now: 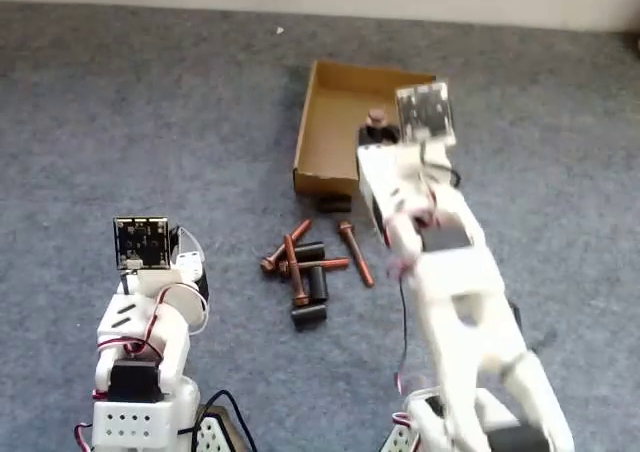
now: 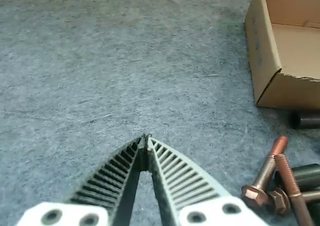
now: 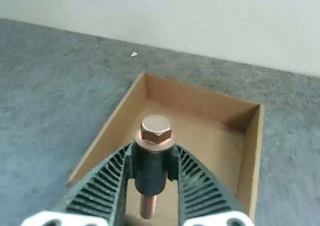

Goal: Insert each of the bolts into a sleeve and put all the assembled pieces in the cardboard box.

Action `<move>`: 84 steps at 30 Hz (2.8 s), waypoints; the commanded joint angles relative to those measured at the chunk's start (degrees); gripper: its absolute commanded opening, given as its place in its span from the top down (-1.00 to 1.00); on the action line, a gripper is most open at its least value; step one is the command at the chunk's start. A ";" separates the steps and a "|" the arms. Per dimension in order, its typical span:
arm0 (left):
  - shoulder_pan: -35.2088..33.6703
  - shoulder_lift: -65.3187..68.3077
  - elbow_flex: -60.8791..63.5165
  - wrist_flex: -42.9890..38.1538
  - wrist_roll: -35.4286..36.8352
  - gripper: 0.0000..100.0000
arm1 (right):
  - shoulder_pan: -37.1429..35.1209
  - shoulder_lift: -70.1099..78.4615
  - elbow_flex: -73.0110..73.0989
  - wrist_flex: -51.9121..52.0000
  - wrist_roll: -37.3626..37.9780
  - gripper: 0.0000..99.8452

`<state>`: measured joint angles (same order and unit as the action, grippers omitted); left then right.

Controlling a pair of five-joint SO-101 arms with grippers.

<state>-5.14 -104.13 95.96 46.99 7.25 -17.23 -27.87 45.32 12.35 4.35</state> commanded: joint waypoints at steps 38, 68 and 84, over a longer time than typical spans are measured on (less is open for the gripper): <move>-10.51 -0.31 1.19 -4.13 -0.79 0.95 | -11.56 14.64 -29.14 61.41 -0.26 0.68; -11.47 -0.22 1.19 -3.87 -0.79 0.95 | -23.78 30.02 -21.67 52.79 -6.68 0.67; -11.47 -0.22 1.19 -3.78 -0.79 0.95 | -21.58 39.25 -19.47 48.75 -8.09 0.68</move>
<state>-16.22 -104.13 96.04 44.18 7.25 -40.62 8.88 25.80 61.58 -3.56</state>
